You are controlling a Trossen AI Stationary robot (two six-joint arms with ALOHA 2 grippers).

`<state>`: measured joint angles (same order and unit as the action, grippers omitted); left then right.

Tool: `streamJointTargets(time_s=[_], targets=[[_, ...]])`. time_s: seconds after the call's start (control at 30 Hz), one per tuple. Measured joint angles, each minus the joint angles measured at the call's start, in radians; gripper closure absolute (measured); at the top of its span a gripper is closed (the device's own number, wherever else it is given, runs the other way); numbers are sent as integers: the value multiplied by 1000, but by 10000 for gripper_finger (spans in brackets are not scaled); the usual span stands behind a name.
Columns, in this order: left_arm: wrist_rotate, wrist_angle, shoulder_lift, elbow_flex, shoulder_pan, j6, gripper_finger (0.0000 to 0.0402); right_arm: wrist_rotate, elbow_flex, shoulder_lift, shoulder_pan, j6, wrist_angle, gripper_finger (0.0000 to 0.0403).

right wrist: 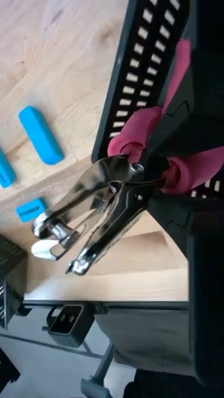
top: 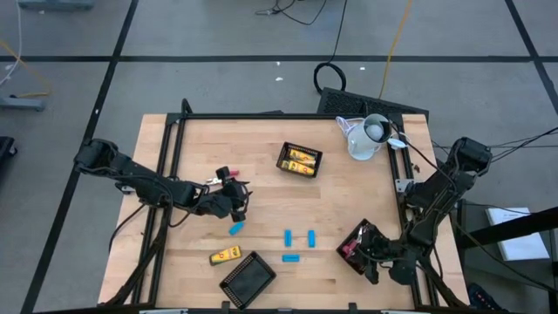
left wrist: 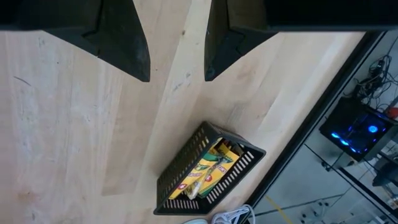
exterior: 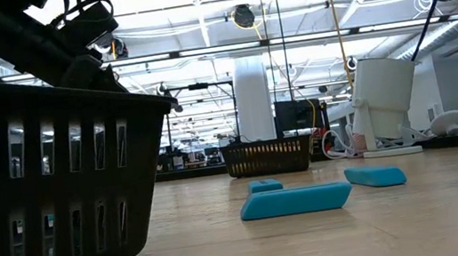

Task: Pick & Place School Supplies
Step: Put the pink hole puncher into the bottom right black bin

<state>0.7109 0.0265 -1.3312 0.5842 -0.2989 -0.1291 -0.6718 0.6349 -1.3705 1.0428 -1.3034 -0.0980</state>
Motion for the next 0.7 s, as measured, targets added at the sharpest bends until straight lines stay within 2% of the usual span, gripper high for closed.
streamJointTargets(time_s=[0.2,0.47,0.7], targets=[[0,0,0,0,0,0,249,-4,0,3,0,13,15,294],[-11,0,0,0,0,2,249,-9,1,3,0,-5,10,291],[-12,0,0,0,0,2,249,-13,6,6,0,-1,-9,318]])
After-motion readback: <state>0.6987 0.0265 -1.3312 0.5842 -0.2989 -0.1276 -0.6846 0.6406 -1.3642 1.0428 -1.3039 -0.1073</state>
